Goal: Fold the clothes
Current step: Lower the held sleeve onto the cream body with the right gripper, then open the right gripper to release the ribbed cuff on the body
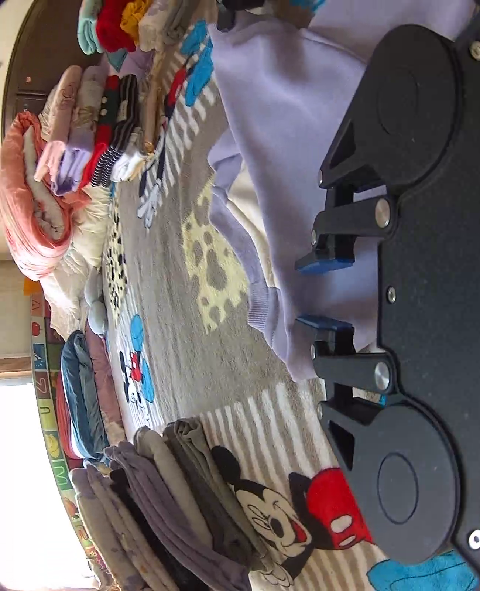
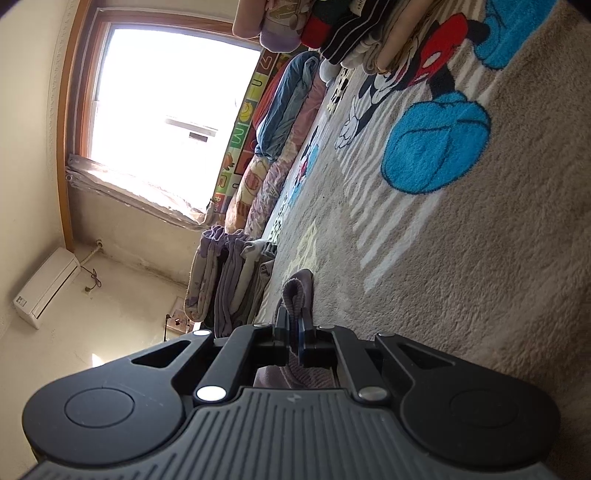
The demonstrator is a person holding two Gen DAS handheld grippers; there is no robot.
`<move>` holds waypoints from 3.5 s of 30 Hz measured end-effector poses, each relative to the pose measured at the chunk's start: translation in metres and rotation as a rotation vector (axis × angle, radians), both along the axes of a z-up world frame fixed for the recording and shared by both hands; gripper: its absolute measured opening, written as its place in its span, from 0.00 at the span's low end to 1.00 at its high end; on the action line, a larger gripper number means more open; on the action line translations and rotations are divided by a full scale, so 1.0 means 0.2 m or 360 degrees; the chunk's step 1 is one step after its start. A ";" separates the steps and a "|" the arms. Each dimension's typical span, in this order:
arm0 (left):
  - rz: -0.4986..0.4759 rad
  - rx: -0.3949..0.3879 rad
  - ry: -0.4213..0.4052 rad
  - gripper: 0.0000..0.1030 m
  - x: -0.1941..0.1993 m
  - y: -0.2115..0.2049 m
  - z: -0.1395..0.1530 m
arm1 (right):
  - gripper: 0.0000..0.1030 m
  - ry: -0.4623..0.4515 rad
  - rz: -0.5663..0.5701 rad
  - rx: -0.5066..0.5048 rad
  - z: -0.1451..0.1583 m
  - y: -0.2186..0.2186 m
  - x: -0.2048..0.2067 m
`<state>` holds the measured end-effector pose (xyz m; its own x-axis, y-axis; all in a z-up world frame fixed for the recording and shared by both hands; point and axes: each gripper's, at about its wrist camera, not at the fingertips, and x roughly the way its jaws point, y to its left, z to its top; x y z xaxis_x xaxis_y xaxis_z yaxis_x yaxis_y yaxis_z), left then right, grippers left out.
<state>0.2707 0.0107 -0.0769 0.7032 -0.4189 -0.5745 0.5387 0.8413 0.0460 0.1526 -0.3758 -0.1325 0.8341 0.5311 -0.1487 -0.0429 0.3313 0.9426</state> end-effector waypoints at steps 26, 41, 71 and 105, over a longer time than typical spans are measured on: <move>-0.0038 -0.0578 0.0224 0.34 0.10 0.29 0.09 | 0.06 -0.0225 0.0064 -0.0467 0.53 0.22 -0.10; 0.0185 -0.1235 0.0787 0.61 0.22 0.40 -0.15 | 0.06 -0.0567 0.0358 -0.1282 0.82 0.86 -0.35; 0.0293 -0.1666 0.0945 0.72 0.28 0.52 -0.21 | 0.06 -0.0741 0.0858 -0.1686 0.65 1.40 -0.71; 0.0274 -0.1570 0.0901 0.72 0.27 0.50 -0.20 | 0.45 -0.0585 0.0911 -0.1953 0.47 1.47 -0.57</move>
